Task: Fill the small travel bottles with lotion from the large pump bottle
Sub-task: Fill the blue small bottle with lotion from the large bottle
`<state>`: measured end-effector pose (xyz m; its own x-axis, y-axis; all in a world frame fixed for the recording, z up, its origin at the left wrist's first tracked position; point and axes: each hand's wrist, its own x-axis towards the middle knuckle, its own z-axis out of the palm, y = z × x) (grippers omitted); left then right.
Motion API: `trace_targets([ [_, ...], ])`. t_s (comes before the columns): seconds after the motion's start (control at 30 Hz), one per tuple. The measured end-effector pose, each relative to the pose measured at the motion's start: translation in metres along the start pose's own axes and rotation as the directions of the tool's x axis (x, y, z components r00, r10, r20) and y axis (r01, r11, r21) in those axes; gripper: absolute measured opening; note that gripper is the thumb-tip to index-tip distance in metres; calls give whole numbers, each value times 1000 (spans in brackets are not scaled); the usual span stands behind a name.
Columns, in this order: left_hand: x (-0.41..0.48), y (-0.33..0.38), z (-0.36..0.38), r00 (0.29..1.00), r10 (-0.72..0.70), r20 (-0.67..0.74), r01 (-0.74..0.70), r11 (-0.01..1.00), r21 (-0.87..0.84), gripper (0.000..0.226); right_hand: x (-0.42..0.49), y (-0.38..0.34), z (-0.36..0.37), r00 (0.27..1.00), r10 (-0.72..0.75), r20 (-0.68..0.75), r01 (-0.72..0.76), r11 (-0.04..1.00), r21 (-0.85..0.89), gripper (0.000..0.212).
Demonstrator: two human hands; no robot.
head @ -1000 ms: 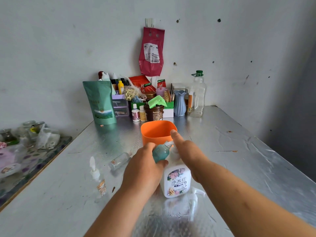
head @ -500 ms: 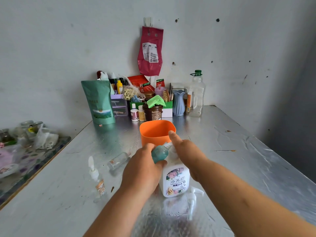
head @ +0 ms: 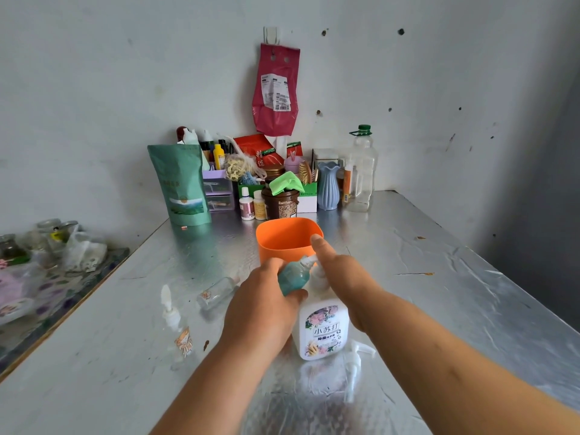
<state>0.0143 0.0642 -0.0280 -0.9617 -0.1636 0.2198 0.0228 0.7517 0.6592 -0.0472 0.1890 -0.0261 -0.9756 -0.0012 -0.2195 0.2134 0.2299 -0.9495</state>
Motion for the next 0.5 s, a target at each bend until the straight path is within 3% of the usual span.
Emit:
trace_targets([
  [0.23, 1, -3, 2, 1000, -9, 11, 9, 1000, 10, 29, 3, 6, 5, 979, -148, -137, 114, 966, -231, 65],
  [0.5, -3, 1, -1, 1000, -5, 4, 5, 1000, 7, 28, -1, 1, -1, 998, 52, -31, -53, 998, -28, 80],
])
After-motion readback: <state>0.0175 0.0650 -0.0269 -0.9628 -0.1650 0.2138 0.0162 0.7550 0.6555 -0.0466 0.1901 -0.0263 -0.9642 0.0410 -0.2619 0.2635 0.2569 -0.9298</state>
